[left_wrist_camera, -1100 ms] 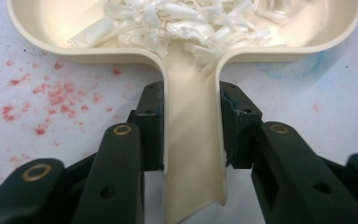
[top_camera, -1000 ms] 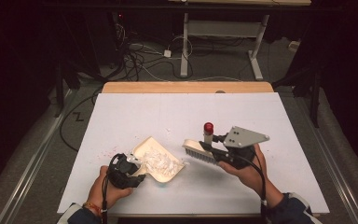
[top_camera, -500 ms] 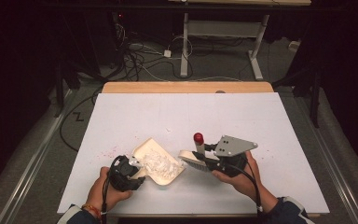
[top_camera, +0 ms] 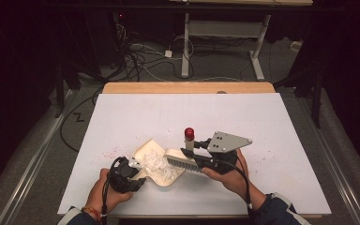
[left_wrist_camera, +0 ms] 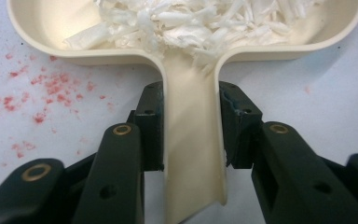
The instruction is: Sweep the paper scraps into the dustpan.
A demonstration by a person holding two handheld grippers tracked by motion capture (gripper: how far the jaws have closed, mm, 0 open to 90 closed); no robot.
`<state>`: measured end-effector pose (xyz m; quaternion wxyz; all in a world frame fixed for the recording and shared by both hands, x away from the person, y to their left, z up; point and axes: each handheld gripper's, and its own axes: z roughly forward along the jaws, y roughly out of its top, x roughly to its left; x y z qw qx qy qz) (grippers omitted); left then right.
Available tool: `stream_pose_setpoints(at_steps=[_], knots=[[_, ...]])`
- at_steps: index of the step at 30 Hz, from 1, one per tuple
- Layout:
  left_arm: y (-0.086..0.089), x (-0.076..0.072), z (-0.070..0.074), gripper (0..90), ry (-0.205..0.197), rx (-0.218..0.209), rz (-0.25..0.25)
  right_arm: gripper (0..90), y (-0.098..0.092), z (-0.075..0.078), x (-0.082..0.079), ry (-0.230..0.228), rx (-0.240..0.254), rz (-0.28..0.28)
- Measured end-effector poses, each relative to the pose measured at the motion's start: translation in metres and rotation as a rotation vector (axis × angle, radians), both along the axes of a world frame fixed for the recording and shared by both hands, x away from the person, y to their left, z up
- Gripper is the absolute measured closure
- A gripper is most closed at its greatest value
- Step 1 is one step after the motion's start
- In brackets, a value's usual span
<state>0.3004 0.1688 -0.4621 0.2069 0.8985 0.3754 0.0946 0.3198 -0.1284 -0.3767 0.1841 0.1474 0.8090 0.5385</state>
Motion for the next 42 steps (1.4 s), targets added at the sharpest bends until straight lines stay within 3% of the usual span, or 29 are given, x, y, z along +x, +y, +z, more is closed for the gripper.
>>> stream_pose_setpoints(at_steps=[3, 10, 12, 17, 20, 23, 28, 30, 33, 36, 37, 42], knots=[[0.001, 0.000, 0.001, 63.1, 0.005, -0.005, 0.003, 70.5, -0.007, 0.007, 0.002, -0.001, 0.022, -0.002], [0.004, 0.002, 0.002, 63.1, 0.015, -0.001, 0.011, 70.5, -0.018, 0.010, 0.008, -0.036, 0.056, -0.084], [0.002, 0.003, 0.001, 63.1, 0.011, 0.008, 0.012, 70.6, -0.016, 0.005, 0.010, -0.055, 0.035, -0.120], [0.002, 0.003, 0.000, 63.1, 0.015, 0.010, 0.011, 70.5, -0.005, -0.017, 0.024, -0.015, -0.008, -0.135], [0.003, 0.003, 0.001, 63.1, 0.013, 0.010, 0.011, 70.5, 0.006, -0.021, 0.023, 0.036, 0.018, -0.080], [0.005, 0.003, 0.002, 63.1, 0.010, 0.005, 0.016, 70.6, 0.012, -0.019, 0.018, 0.054, 0.023, -0.031], [0.009, 0.004, 0.001, 63.1, 0.010, -0.002, 0.039, 70.5, 0.015, -0.007, 0.015, 0.022, 0.029, -0.027], [0.011, 0.005, 0.001, 63.1, 0.012, -0.001, 0.051, 70.5, 0.012, 0.001, 0.024, 0.034, 0.081, -0.036], [0.014, 0.008, 0.001, 63.1, 0.019, -0.017, 0.067, 70.5, 0.012, 0.006, 0.032, 0.014, 0.086, -0.057], [0.015, 0.009, 0.000, 63.2, 0.022, -0.023, 0.073, 70.5, 0.015, 0.012, 0.047, -0.034, 0.056, -0.102], [0.014, 0.010, 0.000, 63.2, 0.021, -0.020, 0.072, 70.5, 0.019, 0.013, 0.059, -0.080, 0.041, -0.152], [0.012, 0.012, 0.000, 63.1, 0.016, -0.015, 0.075, 70.5, 0.026, 0.008, 0.083, -0.086, 0.018, -0.209]])
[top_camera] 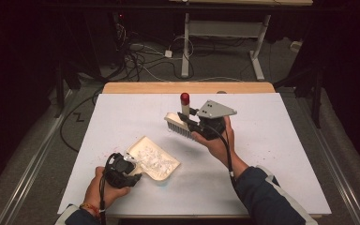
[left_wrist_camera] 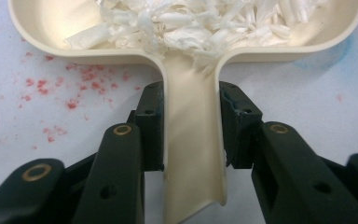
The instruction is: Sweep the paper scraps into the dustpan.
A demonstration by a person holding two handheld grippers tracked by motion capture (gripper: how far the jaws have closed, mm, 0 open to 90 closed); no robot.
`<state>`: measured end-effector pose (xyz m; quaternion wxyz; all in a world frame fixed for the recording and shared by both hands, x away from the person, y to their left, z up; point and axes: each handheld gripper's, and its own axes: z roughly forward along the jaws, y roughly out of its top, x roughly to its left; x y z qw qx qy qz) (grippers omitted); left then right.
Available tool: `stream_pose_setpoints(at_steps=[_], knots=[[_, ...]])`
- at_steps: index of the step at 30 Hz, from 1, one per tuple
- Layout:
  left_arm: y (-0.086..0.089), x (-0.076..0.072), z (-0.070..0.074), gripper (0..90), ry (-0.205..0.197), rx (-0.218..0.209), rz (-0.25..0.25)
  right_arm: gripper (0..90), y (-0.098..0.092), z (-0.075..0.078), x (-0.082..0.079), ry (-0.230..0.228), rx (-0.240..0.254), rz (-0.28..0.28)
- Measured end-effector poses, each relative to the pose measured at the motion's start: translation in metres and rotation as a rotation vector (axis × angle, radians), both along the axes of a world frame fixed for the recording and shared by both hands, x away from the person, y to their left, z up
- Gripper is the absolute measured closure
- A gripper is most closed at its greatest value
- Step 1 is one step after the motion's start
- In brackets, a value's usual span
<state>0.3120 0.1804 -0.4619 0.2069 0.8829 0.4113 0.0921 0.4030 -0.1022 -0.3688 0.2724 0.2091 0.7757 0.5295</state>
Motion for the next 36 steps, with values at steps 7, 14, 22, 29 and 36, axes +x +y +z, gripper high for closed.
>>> stream_pose_setpoints(at_steps=[7, 14, 22, 29, 36], knots=[[-0.001, 0.001, -0.001, 63.1, 0.001, -0.001, 0.011, 70.5, 0.013, -0.022, 0.029, -0.009, -0.047, -0.080], [-0.001, 0.005, 0.000, 63.2, 0.001, -0.003, 0.013, 70.3, 0.028, -0.032, 0.029, 0.022, -0.073, -0.027], [-0.001, 0.010, -0.001, 63.2, 0.002, -0.005, 0.031, 69.8, 0.038, -0.035, -0.002, 0.033, -0.131, 0.081], [-0.002, 0.014, -0.001, 63.2, 0.004, -0.005, 0.041, 70.2, 0.033, -0.030, -0.033, 0.083, -0.069, 0.164], [-0.002, 0.013, -0.002, 63.1, -0.002, -0.012, 0.053, 70.5, 0.026, -0.012, -0.053, 0.056, -0.021, 0.202]])
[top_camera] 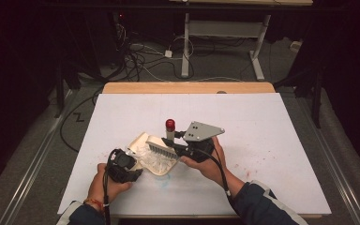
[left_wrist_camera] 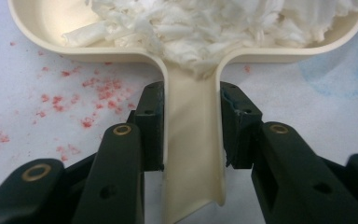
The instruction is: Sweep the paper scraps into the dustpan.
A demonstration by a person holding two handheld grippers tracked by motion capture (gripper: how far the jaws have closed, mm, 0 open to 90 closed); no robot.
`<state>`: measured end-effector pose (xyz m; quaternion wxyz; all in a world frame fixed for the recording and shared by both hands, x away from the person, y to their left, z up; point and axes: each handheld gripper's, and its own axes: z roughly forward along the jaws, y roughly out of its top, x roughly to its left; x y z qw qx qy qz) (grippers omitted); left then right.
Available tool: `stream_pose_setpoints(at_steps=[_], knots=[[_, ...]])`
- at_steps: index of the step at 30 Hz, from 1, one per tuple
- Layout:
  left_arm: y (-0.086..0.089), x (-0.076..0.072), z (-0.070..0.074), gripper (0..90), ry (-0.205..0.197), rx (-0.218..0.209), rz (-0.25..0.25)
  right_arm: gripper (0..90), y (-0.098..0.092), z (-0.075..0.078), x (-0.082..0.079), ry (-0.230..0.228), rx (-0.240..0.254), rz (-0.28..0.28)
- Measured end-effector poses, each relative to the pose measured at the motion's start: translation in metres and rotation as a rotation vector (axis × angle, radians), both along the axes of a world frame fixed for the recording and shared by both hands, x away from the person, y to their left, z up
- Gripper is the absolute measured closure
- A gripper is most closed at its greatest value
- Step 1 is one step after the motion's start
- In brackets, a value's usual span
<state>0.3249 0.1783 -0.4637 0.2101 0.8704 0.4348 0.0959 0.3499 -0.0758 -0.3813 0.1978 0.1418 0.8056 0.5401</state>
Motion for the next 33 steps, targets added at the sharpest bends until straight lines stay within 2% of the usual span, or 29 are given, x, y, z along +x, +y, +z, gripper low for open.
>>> stream_pose_setpoints(at_steps=[2, 5, 7, 11, 13, 15, 19, 21, 23, 25, 33], knots=[[0.000, 0.000, 0.000, 63.1, 0.001, -0.006, 0.004, 70.5, -0.001, 0.002, 0.000, -0.008, -0.003, -0.002], [0.001, 0.000, 0.000, 63.1, 0.002, 0.000, -0.005, 70.4, -0.006, 0.007, 0.002, -0.014, 0.018, -0.016], [0.001, 0.000, 0.000, 63.1, -0.003, -0.009, -0.002, 70.4, -0.010, 0.008, 0.005, -0.018, 0.025, -0.043], [0.002, 0.000, -0.001, 63.1, -0.007, -0.019, 0.004, 70.4, -0.016, 0.008, 0.013, -0.035, 0.037, -0.134], [0.002, 0.000, -0.001, 63.1, -0.008, -0.015, 0.001, 70.4, -0.017, 0.007, 0.019, -0.047, 0.021, -0.164], [0.002, 0.000, -0.001, 63.1, -0.007, -0.016, 0.001, 70.4, -0.016, 0.004, 0.024, -0.037, 0.014, -0.172], [0.001, 0.000, -0.001, 63.1, -0.009, -0.011, 0.001, 70.4, -0.007, -0.007, 0.033, -0.057, -0.073, -0.195], [0.002, 0.000, -0.001, 63.1, -0.013, -0.008, 0.000, 70.4, -0.003, -0.013, 0.037, -0.043, -0.095, -0.184], [0.003, -0.001, 0.000, 63.1, -0.014, -0.005, 0.004, 70.4, -0.001, -0.014, 0.036, -0.031, -0.081, -0.160], [0.006, -0.002, 0.001, 63.1, -0.013, -0.004, 0.004, 70.4, 0.003, -0.016, 0.032, -0.048, -0.101, -0.139], [0.013, -0.006, 0.000, 63.1, 0.003, 0.002, 0.005, 70.0, 0.012, -0.019, 0.023, -0.029, -0.102, -0.101]])
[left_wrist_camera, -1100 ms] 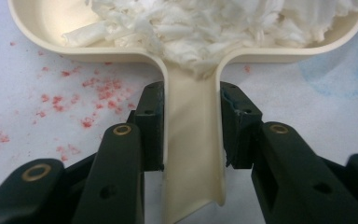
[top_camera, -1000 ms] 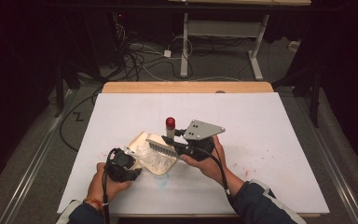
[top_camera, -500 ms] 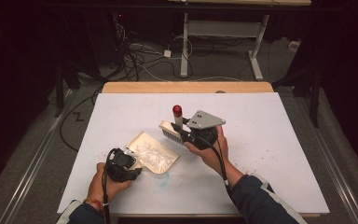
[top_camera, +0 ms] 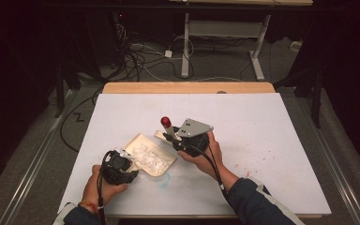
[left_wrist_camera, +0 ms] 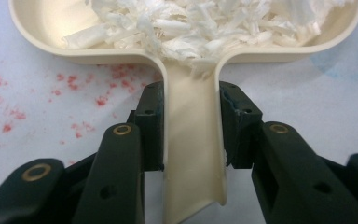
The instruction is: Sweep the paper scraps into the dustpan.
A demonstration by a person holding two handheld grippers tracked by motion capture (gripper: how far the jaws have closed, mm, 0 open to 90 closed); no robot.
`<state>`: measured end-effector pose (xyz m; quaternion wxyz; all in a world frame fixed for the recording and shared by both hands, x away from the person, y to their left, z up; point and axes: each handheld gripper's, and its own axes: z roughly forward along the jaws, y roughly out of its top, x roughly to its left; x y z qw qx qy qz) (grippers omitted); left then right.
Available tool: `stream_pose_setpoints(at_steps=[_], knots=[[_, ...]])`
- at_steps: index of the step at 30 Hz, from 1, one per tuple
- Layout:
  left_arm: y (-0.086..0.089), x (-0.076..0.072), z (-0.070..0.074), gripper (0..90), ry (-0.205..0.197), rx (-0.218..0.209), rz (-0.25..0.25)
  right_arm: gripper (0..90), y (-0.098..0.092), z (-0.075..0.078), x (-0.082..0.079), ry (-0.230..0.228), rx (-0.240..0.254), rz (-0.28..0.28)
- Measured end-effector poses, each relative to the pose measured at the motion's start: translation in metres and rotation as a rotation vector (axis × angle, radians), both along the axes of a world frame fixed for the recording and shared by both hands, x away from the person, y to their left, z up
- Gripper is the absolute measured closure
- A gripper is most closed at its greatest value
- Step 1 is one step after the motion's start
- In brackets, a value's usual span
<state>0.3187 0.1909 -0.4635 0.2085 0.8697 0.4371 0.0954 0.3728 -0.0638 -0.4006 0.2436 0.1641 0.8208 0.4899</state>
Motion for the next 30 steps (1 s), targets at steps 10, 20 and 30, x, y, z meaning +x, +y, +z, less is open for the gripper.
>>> stream_pose_setpoints(at_steps=[10, 20, 30], knots=[[-0.001, 0.000, 0.000, 63.1, -0.003, 0.002, 0.004, 70.4, -0.008, 0.018, -0.014, 0.025, 0.114, 0.082], [0.000, 0.001, 0.000, 63.1, -0.001, 0.000, 0.005, 70.4, -0.023, 0.034, -0.009, -0.005, 0.149, 0.042], [0.000, 0.002, -0.001, 63.1, -0.008, -0.003, 0.014, 70.4, -0.017, 0.011, 0.001, 0.052, 0.085, 0.036]])
